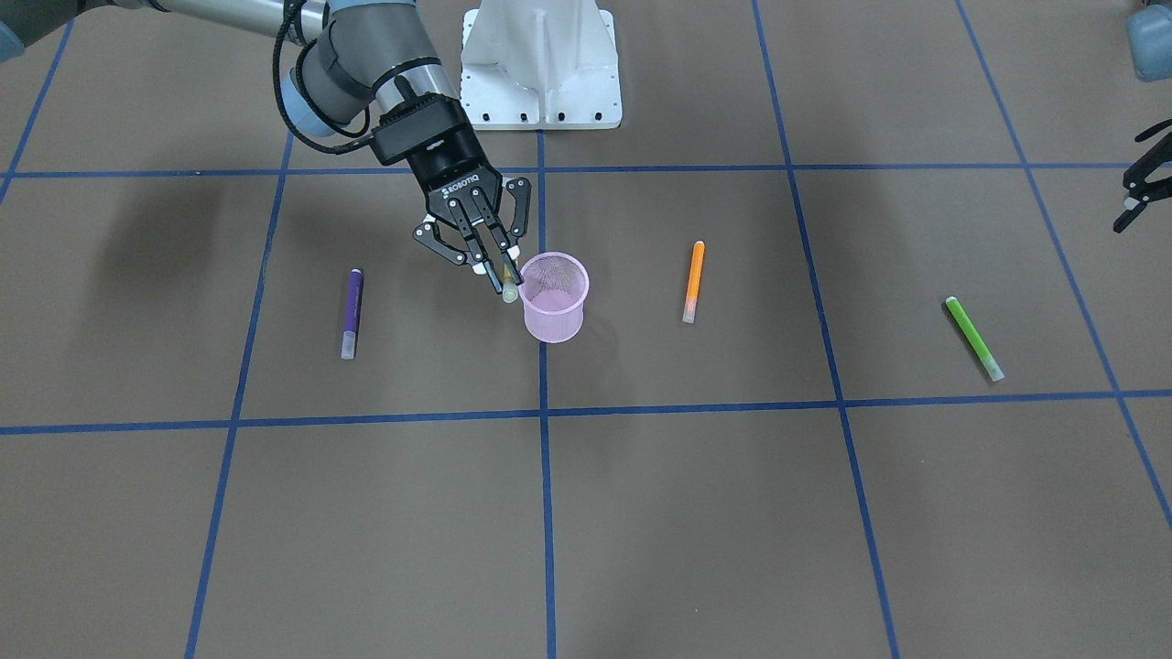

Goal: Collect pens into pen holder
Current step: 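Carry the yellow pen with the right gripper over the pink cup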

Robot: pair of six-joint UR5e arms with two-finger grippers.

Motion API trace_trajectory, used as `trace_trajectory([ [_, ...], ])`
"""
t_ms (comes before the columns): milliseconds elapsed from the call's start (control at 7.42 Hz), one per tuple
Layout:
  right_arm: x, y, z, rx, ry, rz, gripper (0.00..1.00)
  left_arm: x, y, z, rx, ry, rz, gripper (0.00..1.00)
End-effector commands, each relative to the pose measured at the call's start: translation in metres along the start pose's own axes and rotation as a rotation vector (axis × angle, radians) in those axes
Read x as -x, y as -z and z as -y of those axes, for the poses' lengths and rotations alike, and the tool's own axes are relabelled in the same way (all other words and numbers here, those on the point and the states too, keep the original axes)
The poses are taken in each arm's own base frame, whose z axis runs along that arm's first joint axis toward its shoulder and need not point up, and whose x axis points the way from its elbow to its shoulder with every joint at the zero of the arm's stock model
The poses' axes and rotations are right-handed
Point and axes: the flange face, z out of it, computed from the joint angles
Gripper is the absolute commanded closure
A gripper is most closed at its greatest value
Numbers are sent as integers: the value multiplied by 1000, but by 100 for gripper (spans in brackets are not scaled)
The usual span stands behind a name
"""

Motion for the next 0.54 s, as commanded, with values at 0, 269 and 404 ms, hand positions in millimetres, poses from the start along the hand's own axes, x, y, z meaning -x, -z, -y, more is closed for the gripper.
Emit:
trace_trajectory([
  [0,16,4,-41,-13,36,-47,100,0,-1,0,3,1,-2,0],
  [269,53,-11,-59,-26,40,-55,100,1,-2,-1,4,2,-2,0],
  [404,62,-18,-61,-30,41,-58,84,1,-2,-2,5,3,0,0],
])
